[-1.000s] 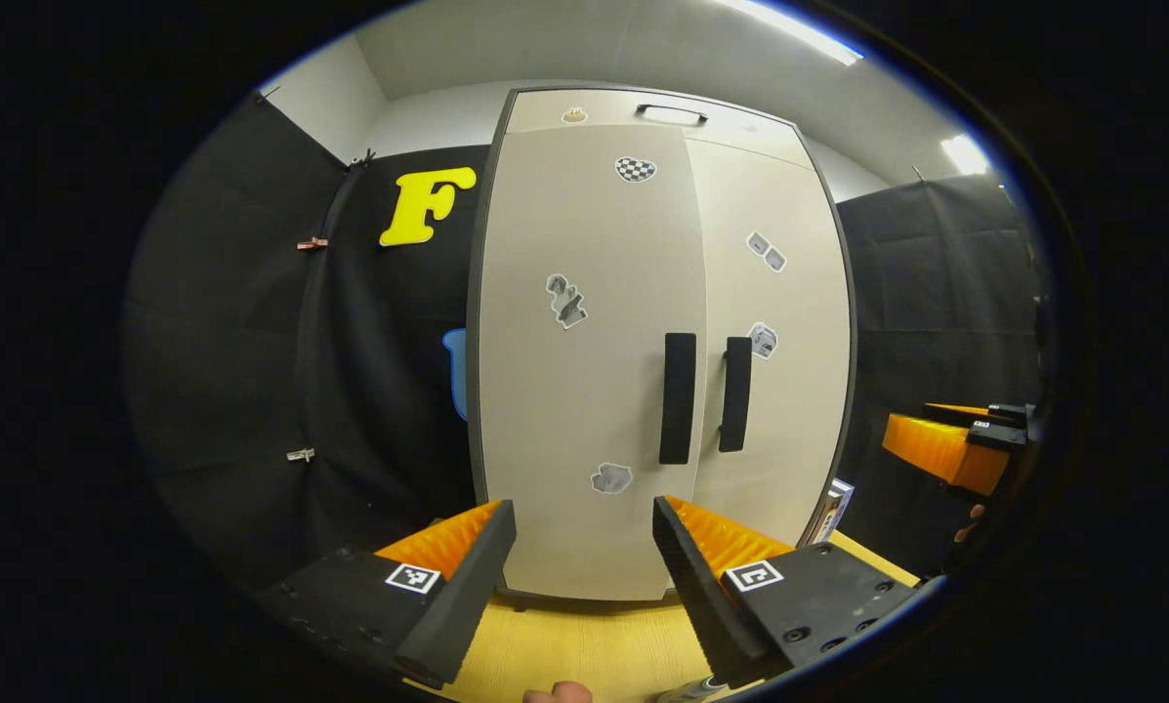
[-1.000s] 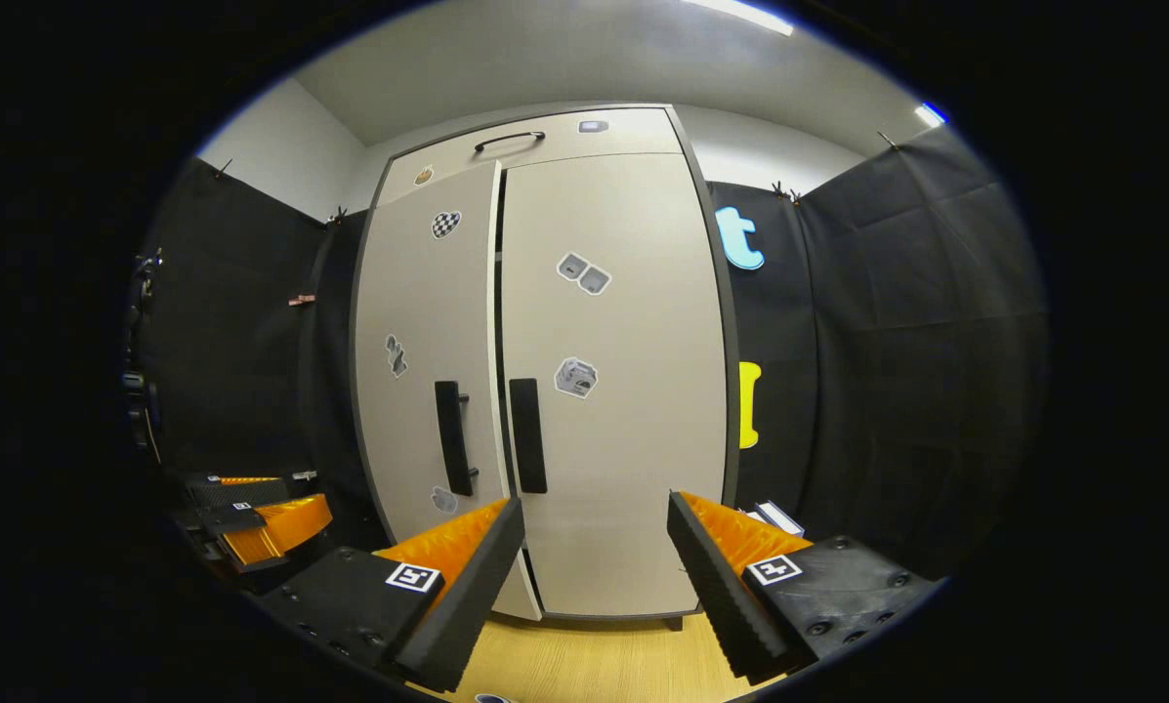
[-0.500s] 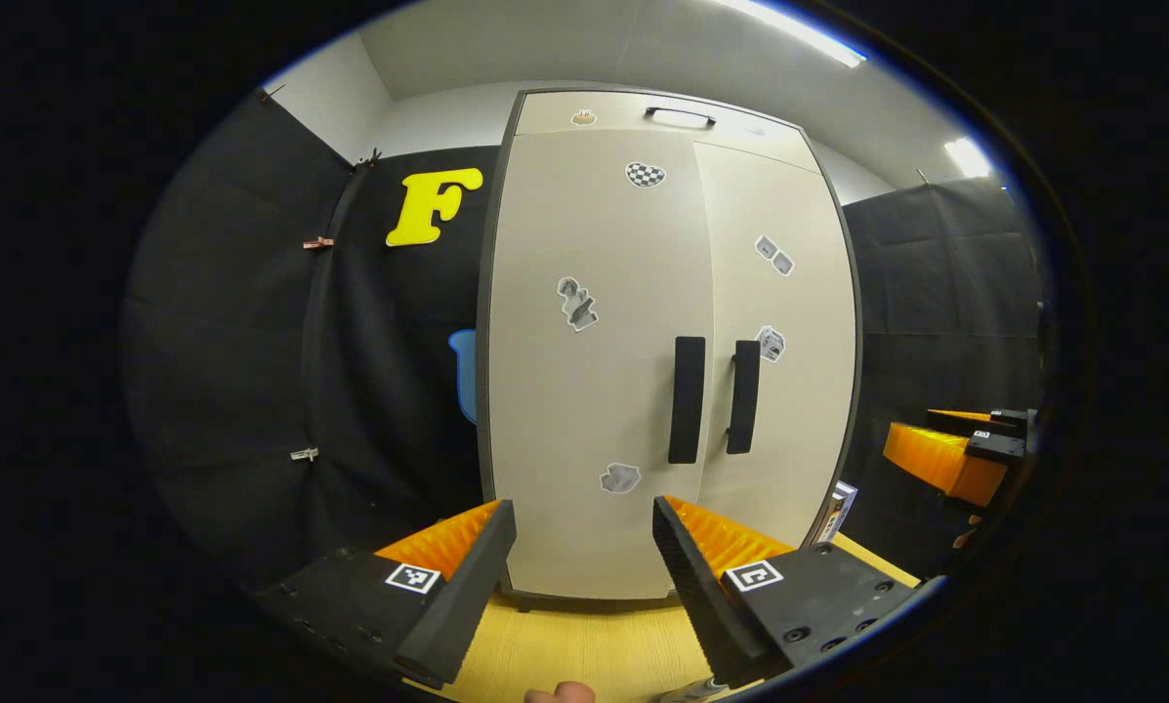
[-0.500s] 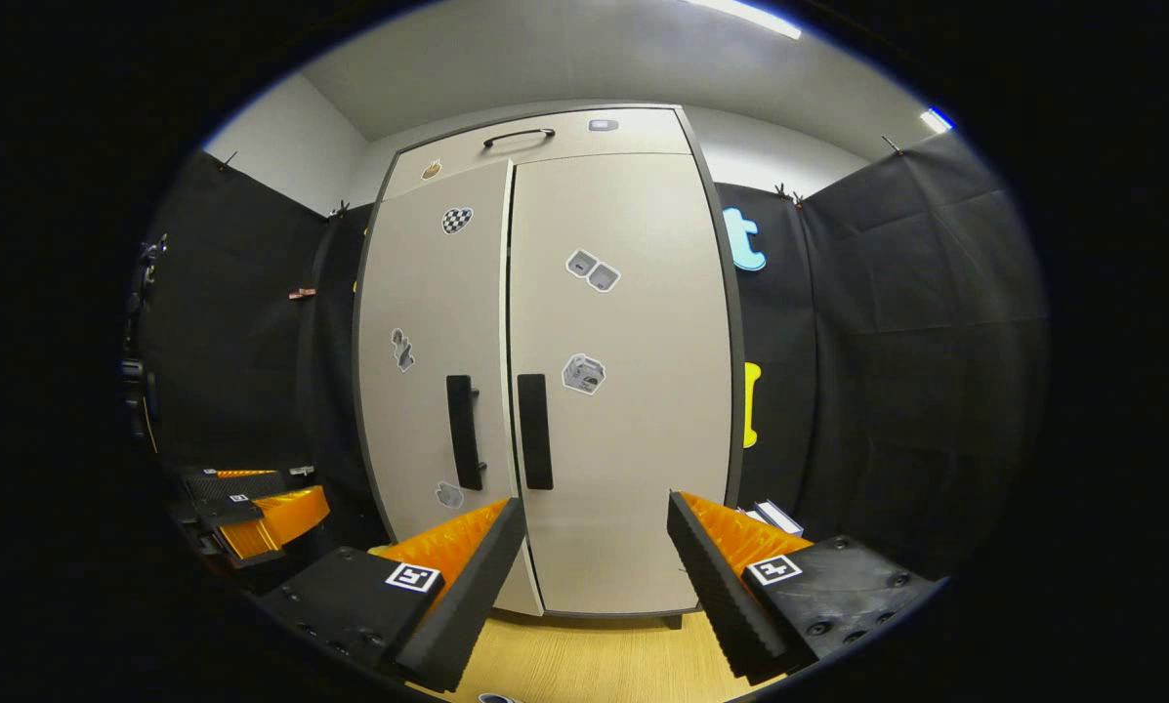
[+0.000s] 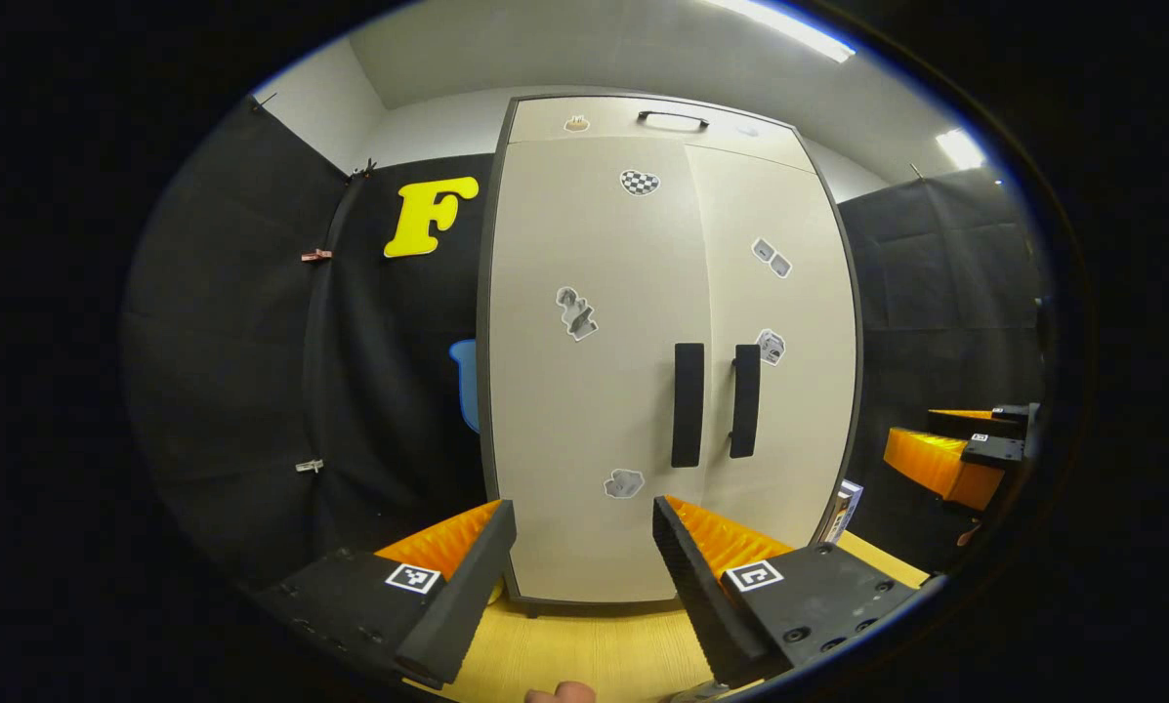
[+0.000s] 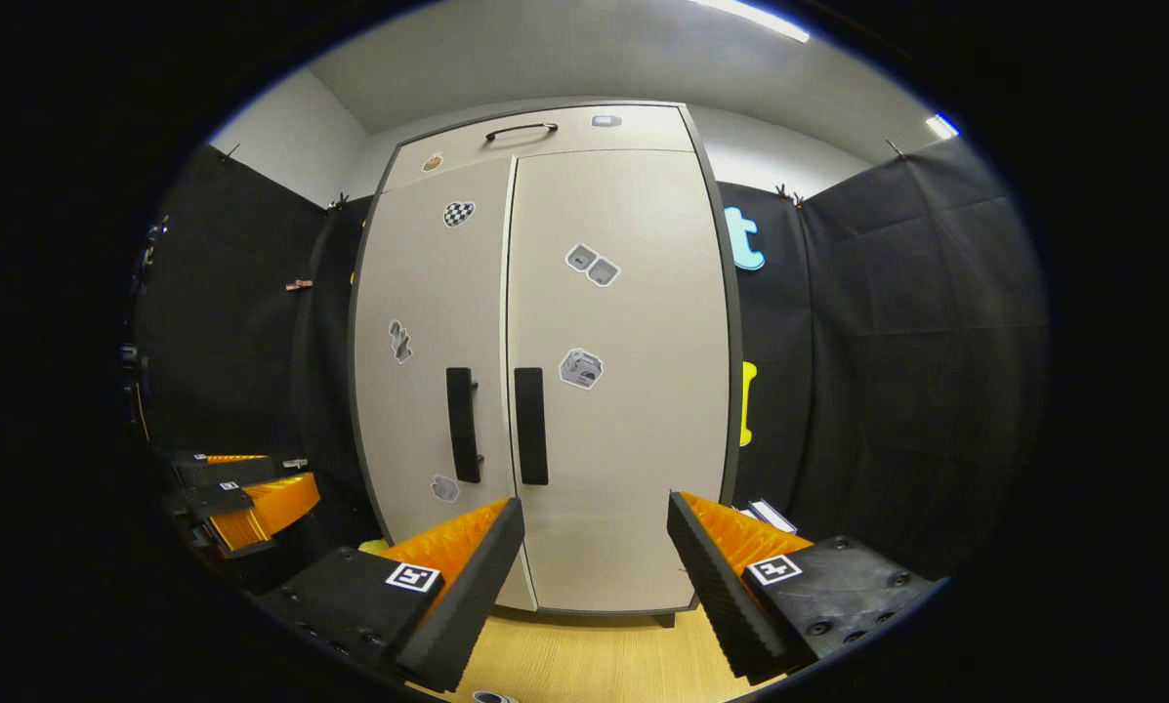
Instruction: Grasp the bottle in the cabinet with the left hand and place it on the coaster, then close the right door with the right hand and the left door with the left hand.
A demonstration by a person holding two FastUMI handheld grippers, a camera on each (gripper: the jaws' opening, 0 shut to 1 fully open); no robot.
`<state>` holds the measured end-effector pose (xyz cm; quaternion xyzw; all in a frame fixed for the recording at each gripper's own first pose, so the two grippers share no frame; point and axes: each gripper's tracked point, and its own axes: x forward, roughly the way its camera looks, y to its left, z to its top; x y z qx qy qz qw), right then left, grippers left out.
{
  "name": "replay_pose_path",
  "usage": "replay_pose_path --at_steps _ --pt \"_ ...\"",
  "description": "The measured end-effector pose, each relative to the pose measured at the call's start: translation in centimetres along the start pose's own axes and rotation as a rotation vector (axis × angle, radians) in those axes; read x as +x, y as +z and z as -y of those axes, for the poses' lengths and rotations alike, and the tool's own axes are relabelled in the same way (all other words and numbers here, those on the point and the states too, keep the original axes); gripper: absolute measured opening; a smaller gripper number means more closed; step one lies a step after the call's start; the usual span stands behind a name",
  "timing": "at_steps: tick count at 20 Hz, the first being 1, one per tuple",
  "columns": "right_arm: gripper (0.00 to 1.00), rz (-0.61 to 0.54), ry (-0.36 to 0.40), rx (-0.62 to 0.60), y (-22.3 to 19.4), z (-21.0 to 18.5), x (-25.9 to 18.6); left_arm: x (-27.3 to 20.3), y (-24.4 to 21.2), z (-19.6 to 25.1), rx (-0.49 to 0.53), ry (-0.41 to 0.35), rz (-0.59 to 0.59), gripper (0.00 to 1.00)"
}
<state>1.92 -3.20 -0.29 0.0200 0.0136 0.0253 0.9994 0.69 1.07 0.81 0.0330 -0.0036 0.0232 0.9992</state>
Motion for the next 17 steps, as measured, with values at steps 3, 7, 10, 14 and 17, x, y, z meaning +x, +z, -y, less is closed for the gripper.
replay_pose_path --at_steps 3,7,10,14,17 --pt "0.98 -0.012 -0.009 -0.014 -0.26 0.21 0.06 -0.01 0.0 0.1 -0.005 -0.006 -0.002 0.9" --pt "0.98 -0.021 -0.015 -0.022 -0.57 0.5 0.06 -0.03 -0.12 0.17 -0.008 -0.007 -0.006 0.9" --pt "0.98 -0.024 -0.022 -0.025 -0.66 0.8 0.12 -0.05 -0.18 0.17 -0.006 -0.006 -0.005 0.9" --pt "0.98 -0.027 -0.022 -0.03 -0.77 0.74 0.04 -0.12 -0.17 0.39 0.001 -0.01 -0.006 0.9" --pt "0.97 -0.024 -0.02 -0.035 -0.72 0.74 -0.17 -0.24 -0.25 0.49 -0.004 -0.01 -0.008 0.9"
